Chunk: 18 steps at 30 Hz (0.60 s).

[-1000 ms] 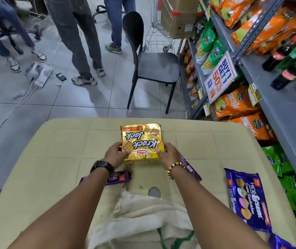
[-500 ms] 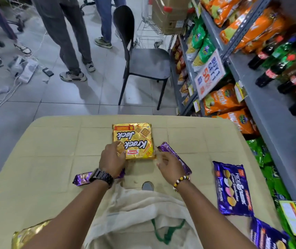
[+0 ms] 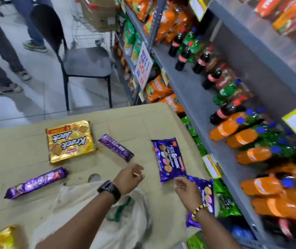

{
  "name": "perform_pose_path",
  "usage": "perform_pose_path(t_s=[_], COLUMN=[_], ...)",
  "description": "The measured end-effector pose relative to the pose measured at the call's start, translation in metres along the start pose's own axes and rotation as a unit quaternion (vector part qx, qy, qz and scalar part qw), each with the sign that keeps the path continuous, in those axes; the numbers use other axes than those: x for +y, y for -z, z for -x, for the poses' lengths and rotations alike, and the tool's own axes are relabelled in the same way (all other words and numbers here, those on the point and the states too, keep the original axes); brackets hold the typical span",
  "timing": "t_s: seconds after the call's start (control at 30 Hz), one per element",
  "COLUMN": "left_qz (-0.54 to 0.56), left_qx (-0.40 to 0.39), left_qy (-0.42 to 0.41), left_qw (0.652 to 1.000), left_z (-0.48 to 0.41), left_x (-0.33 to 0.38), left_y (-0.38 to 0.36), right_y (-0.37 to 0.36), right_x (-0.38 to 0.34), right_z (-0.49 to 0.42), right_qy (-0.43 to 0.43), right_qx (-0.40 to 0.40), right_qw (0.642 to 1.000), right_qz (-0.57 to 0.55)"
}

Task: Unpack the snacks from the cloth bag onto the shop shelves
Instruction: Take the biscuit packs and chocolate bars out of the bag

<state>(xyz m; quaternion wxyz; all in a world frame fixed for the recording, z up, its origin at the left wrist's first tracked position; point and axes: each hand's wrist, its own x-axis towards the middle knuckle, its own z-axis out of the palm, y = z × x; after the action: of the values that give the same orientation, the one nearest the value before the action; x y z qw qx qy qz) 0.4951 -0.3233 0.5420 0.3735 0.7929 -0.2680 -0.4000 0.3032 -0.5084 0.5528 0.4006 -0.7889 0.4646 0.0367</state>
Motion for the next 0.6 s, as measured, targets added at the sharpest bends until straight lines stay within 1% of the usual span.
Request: perform_pose_path(t_s=[0.13,0.2,0.27,0.37,0.5,0.6], left_qz=[-0.004,-0.006,0.011,0.058,0.132,0.193], left_qx=[-0.063,-0.096,-0.112,-0.119,-0.078,-0.054], left_qy=[0.024,0.035,0.052,0.085,0.139,0.187], left_qw=[0.998,0.995,0.992,0.988,0.978,0.962], left_z=[-0.004,-0.004,-0.007,-0.013,-0.027,-0.034], left_x=[0.025,0.036,0.046,0.054,0.065,0.073], left_y=[-0.055,-0.086,-0.118,-0.151,-0.192,-0.214], right_y=[0.040,0.056,0.067,0.077,0.093,0.104], right_x=[0.044,0.067,0.099,0.130,0.154,0.150], right_z=[0.003,0.007,0.008,0.006,-0.001,0.000], right_qy=[-0.022,-0.046,-0.063,-0.079,-0.116,-0.147], right_qx=[0.036,0.050,0.055,0.058,0.074,0.042], right_qw=[0.999,0.997,0.995,0.992,0.985,0.976], right_qz=[-0.027,-0.043,-0.049,-0.083,-0.101,-0.156])
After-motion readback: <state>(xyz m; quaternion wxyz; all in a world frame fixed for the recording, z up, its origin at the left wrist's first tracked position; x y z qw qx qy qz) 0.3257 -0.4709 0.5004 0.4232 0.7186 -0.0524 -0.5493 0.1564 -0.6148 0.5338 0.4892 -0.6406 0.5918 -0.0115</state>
